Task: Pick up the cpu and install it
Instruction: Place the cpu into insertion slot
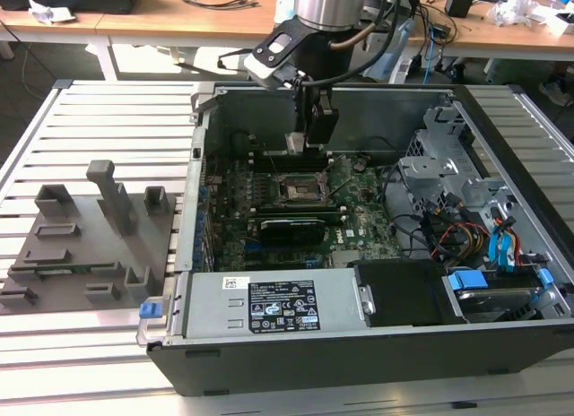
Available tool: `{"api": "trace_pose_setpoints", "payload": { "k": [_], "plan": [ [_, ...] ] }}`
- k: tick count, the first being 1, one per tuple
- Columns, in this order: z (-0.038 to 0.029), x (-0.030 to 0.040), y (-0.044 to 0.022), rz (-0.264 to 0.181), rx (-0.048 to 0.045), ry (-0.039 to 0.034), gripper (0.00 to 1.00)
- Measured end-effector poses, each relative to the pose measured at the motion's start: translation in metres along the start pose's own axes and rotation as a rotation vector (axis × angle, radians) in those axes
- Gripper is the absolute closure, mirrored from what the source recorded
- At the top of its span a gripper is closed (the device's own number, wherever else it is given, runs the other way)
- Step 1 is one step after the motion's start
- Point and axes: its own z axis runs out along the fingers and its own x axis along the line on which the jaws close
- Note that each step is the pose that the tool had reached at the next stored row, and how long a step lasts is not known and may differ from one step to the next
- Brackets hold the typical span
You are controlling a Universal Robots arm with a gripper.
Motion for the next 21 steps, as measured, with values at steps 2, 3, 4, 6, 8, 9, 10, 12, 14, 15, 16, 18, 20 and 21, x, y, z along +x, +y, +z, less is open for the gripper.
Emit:
{"api": "trace_pose_setpoints", "payload": {
  "k": [2,3,4,6,8,9,10,12,14,15,16,18,20,21],
  "plan": [
    [0.0013,0.0000,0.0001,0.000,0.0000,0.0000,0.45],
    [0.0019,0.0001,0.0001,0.000,0.0000,-0.0001,0.45],
    [0.0023,0.0001,0.0001,0.000,0.0001,-0.0001,0.45],
    [0.0029,0.0001,0.0001,0.000,0.0001,-0.0002,0.45],
    [0.0035,0.0001,0.0002,0.000,0.0001,-0.0001,0.45],
    [0.0037,0.0001,0.0002,0.000,0.0000,-0.0001,0.45],
    [0.0042,0.0001,0.0002,0.000,0.0000,-0.0001,0.45],
    [0.0048,0.0001,0.0002,0.000,0.0001,-0.0001,0.45],
    [0.0079,0.0002,0.0003,0.000,0.0000,0.0000,0.45],
    [0.0095,0.0003,0.0004,0.000,0.0002,-0.0003,0.45],
    [0.0101,0.0003,0.0004,0.000,0.0000,-0.0001,0.45],
    [0.0105,0.0003,0.0005,0.000,0.0001,0.0000,0.45],
    [0.0111,0.0003,0.0005,0.000,0.0000,-0.0001,0.45],
    [0.0114,0.0004,0.0005,0.000,0.0001,0.0000,0.45]
  ]
}}
